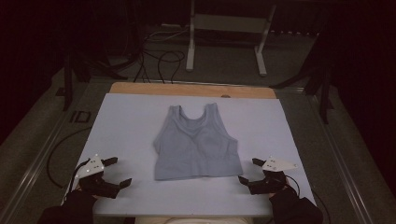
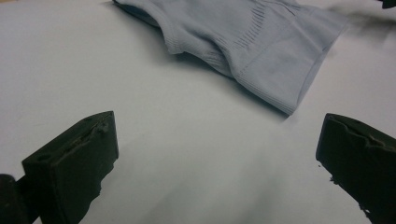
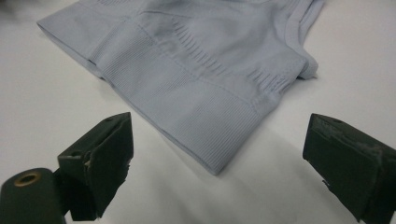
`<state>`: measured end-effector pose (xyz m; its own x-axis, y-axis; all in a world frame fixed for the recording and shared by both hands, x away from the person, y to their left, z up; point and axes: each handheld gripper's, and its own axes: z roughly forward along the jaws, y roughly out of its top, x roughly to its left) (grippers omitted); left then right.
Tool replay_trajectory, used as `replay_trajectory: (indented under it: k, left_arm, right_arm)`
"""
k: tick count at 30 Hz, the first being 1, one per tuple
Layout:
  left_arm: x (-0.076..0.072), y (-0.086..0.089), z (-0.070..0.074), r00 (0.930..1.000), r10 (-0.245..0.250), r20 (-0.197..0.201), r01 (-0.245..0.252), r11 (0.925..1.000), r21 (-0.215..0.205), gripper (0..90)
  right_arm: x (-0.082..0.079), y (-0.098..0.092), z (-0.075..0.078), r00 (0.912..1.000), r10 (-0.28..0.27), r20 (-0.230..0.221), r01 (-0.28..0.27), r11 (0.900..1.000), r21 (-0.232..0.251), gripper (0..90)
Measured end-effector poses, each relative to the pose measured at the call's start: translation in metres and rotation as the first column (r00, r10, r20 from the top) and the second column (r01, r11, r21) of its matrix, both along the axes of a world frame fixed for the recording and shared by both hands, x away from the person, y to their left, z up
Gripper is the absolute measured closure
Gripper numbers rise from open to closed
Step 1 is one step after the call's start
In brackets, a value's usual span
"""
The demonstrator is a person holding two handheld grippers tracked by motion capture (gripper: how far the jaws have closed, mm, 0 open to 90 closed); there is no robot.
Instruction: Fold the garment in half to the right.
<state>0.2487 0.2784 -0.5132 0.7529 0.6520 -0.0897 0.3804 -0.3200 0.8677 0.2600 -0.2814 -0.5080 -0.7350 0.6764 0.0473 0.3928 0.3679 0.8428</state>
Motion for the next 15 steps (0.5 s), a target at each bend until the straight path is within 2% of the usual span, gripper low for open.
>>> replay_trajectory:
  k: [10, 15]
  left_arm:
    - [0.0006, -0.0036, 0.0007, 0.9999, -0.009, -0.007, 0.009, 0.9999, 0.008, 0.0]
    - [-0.0001, -0.0076, 0.0025, 0.9997, -0.022, -0.013, 0.022, 0.9997, 0.011, 0.0]
  right_arm:
    - [-0.0004, 0.0012, 0.0019, 1.0, 0.004, -0.009, -0.004, 1.0, 0.012, 8.5]
    - [-0.0029, 0.0038, 0.0074, 1.0, 0.008, 0.006, -0.008, 1.0, 0.016, 8.5]
